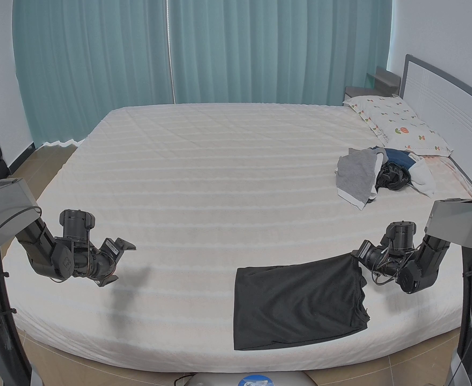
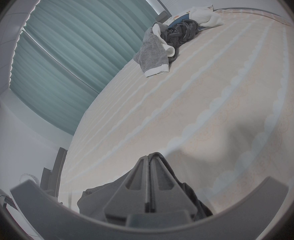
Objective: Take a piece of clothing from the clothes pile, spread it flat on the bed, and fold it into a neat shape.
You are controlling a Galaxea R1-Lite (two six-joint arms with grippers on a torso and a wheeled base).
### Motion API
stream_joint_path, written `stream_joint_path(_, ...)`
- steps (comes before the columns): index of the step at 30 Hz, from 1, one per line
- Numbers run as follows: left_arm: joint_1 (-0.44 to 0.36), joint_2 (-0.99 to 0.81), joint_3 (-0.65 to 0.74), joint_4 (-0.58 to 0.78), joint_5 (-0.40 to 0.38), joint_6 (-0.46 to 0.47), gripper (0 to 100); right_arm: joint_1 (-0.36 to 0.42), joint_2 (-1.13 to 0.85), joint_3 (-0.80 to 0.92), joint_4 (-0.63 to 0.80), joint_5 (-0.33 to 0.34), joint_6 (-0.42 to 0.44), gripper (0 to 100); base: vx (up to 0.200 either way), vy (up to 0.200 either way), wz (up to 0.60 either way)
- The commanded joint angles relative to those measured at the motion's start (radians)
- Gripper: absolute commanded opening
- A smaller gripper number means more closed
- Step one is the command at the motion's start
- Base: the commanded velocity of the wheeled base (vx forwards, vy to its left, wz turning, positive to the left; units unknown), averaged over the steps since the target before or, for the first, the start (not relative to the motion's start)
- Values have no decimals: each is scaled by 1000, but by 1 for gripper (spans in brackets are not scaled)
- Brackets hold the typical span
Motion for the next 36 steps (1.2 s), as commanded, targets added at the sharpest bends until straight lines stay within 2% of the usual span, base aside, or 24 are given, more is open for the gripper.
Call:
stream_joint_path(1,0,1,0,-1,0,0,100,-1,1,6,-3,2,-1,100,0,0,0)
stream_joint_path(8,-1,1,0,0,0,0,100,6,-68,82,-40,13,7,100,0,0,0)
stream_joint_path(10,-3,6,-2,-1,0,0,100,6,-136,188,-80,39,5,100,0,0,0)
stream_joint_path(11,-3,6,-2,-1,0,0,100,6,-136,188,-80,39,5,100,0,0,0)
stream_joint_path(12,-9,7,-2,-1,5,0,100,10,-168,283,-109,82,-3,100,0,0,0)
stream_joint_path(14,-10,9,-2,-1,19,0,100,15,-183,362,-144,113,-6,100,0,0,0)
stream_joint_path(17,-12,9,-2,0,26,0,100,13,-182,452,-201,128,-18,100,0,0,0)
stream_joint_path(19,-13,9,-2,0,26,0,100,12,-174,493,-228,129,-33,100,-200,0,0)
stream_joint_path(20,-13,9,-2,0,26,0,100,9,-148,564,-281,137,-72,100,-200,0,0)
stream_joint_path(24,-13,9,-2,0,28,0,100,9,-134,599,-331,152,-101,100,-200,0,0)
stream_joint_path(25,-13,9,-2,0,26,0,100,15,-101,651,-419,180,-116,100,-200,0,0)
stream_joint_path(32,-15,18,3,0,28,41,100,45,-48,638,-448,177,-188,100,-29,0,0)
stream_joint_path(36,-15,18,3,0,29,41,100,67,-45,593,-448,168,-197,100,0,0,0)
